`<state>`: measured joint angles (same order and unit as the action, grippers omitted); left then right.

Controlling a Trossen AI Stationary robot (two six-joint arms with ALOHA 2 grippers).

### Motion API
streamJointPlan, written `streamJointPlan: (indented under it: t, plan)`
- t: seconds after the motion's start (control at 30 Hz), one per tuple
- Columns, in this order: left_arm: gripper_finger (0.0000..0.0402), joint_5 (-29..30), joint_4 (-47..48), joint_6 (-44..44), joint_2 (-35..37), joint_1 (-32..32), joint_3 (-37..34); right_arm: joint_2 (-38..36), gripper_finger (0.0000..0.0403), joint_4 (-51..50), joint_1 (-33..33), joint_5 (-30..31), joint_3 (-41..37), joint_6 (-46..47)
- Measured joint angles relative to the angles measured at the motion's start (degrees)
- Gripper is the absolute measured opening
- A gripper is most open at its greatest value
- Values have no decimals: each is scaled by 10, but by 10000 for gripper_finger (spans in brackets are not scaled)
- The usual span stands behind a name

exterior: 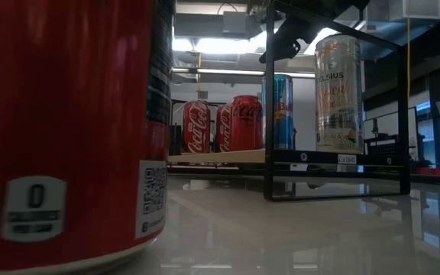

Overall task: Place canned beverage on shelf
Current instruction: Put the red black soda can on the shelf aligned with the other red black soda can

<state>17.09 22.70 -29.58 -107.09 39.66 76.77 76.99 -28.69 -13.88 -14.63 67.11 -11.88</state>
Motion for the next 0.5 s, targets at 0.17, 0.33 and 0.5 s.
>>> streamJointPlan:
  t: [0.17,0.33,0.5]
  plan:
    - [330,2,0,-2,0,-2,0,0,321,0,0,0,0,0]
    - [330,4,0,-3,0,-2,0,0,321,0,0,0,0,0]
    - [329,6,1,-3,0,-2,0,0,321,0,0,0,0,0]
